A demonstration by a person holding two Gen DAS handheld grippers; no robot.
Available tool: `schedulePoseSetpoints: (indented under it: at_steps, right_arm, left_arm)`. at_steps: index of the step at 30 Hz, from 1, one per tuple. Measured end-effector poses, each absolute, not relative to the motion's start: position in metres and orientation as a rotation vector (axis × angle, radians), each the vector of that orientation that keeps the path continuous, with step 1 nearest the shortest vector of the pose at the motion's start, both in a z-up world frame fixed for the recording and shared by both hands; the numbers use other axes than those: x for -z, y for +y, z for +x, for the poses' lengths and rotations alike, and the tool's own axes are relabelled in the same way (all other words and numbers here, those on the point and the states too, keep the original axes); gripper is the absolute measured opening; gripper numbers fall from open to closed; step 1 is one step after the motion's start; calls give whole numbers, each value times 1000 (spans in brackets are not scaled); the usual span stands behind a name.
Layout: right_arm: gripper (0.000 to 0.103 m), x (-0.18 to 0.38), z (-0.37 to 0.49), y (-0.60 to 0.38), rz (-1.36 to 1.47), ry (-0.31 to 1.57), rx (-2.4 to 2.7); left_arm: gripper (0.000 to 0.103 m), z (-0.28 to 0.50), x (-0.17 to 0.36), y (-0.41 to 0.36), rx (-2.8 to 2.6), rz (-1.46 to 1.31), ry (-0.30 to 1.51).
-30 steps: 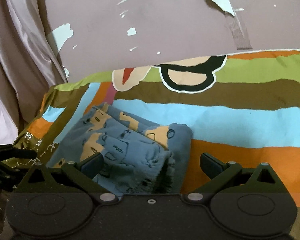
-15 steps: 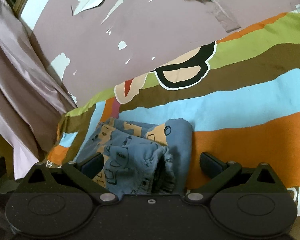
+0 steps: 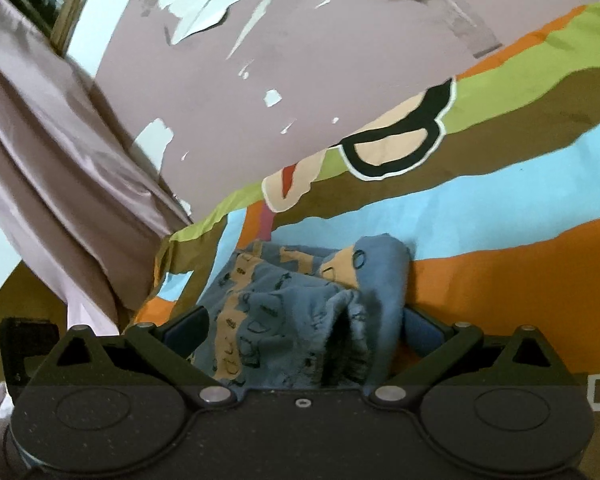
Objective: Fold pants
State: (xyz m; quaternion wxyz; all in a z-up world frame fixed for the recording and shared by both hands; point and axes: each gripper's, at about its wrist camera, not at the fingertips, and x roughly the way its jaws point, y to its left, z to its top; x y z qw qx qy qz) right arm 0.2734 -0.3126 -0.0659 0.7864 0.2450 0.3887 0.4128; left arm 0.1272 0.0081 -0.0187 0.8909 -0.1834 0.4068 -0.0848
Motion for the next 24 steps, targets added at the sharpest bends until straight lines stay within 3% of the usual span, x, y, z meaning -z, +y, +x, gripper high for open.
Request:
schedulePoseSetpoints:
  at_steps: [7, 10, 17, 22, 24]
  right_arm:
    - [83, 67, 274, -313, 508, 841, -848]
    - [77, 67, 272, -311, 494, 843, -835]
    - [75, 68, 269, -311, 547, 852, -810]
    - [45, 69, 265, -310, 534, 856, -773]
    - [40, 71, 266, -313, 560, 863, -766]
  left_arm:
    - [81, 127, 22, 15, 160, -442, 865]
    - [81, 126, 22, 15, 178, -470, 877]
    - [86, 129, 25, 18, 172, -557, 894]
    - [80, 131, 27, 20, 144, -596, 898]
    - [78, 130, 27, 21, 137, -605, 898]
